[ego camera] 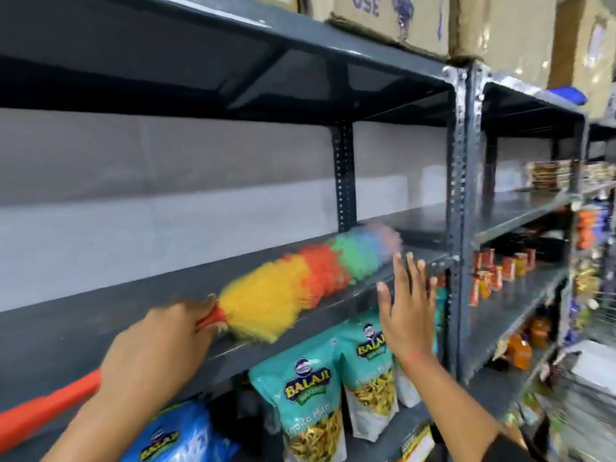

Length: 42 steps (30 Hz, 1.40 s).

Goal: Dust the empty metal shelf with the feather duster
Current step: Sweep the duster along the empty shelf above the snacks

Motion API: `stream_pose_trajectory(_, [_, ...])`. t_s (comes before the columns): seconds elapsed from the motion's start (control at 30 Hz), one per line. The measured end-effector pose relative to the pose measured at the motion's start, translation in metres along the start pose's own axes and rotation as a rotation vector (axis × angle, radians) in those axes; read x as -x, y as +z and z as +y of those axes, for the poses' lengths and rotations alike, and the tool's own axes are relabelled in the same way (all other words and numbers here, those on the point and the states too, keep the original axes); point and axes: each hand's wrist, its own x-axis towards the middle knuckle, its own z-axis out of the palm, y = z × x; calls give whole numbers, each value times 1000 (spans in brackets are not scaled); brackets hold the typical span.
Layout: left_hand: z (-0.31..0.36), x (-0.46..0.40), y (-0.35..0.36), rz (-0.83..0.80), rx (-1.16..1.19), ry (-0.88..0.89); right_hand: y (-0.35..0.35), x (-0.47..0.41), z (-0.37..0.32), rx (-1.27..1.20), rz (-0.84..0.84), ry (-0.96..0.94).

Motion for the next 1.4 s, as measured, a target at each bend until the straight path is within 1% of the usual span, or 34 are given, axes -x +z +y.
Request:
stream_pose_trajectory(0.1, [14,-15,6,-36,-37,8,19,-28,-38,-112,-4,-61])
stream_pose_trajectory(0.2, [20,-33,17,-90,-16,65,40,-45,-63,-259,-5,-49])
stream_pose_trajectory(0.27, [14,-45,23,-171,12,98,51,-49,-69,-298,-15,-35])
stream_pose_trajectory(0.33, [5,-58,21,-240,24,68,57,-51,-69,-273,-10,-22])
stream_pose_trajectory(0.37, [0,-64,18,-227,14,32,58,-51,-69,-249,-6,-18])
stream_pose_trajectory(0.4, [-4,-69,14,-184,-18,-9,58,-51,-68,-226,-1,-15])
stream_pose_trajectory(0.47, [-8,-74,8,-48,-63,-30,57,-51,-68,-207,20,-12])
stream_pose_trajectory(0.5, [-8,-73,6,-8,-31,-9,57,-51,-68,-212,38,-8])
stream_pose_trajectory(0.53, [-9,-71,6,-14,31,21,57,-50,-69,-214,61,-4])
stream_pose_trajectory(0.6, [-13,-66,3,-131,163,97,57,-49,-71,-208,94,7])
stream_pose_trajectory(0.67, [-19,-69,2,-284,134,130,55,-48,-71,-189,102,1])
stream_pose_trajectory(0.7, [-22,-74,0,-300,91,97,54,-47,-72,-174,101,-8])
stream_pose_trajectory(0.73, [-22,-82,-1,-283,48,50,54,-47,-72,-159,96,-13])
stream_pose_trajectory(0.8, [-20,-96,-4,-177,-11,7,54,-46,-72,-130,86,-7])
stream_pose_trajectory(0.87, [-13,-106,-3,-123,48,32,54,-46,-72,-109,88,1])
stream_pose_trajectory(0.93, [-9,-109,2,-199,174,78,55,-46,-72,-104,85,-2])
stream_pose_trajectory(1.0, [-6,-112,9,-313,198,94,55,-46,-71,-115,83,-6])
stream_pose_trajectory(1.07, [-1,-119,15,-317,160,32,55,-46,-71,-130,92,-14])
stream_pose_trajectory(1.13, [10,-125,17,-238,127,-39,55,-46,-71,-139,94,-19])
stream_pose_trajectory(1.2, [17,-127,17,-160,155,-88,56,-46,-70,-151,91,-17])
stream_pose_trajectory(1.23, [18,-128,16,-157,209,-105,57,-46,-70,-155,92,-17])
stream_pose_trajectory(1.3, [14,-126,15,-221,305,-116,57,-45,-69,-163,92,-25])
stream_pose_trajectory(1.37, [6,-121,16,-270,267,-127,56,-45,-69,-184,95,-27])
stream_pose_trajectory(1.4, [4,-118,15,-259,218,-153,56,-46,-69,-198,99,-22])
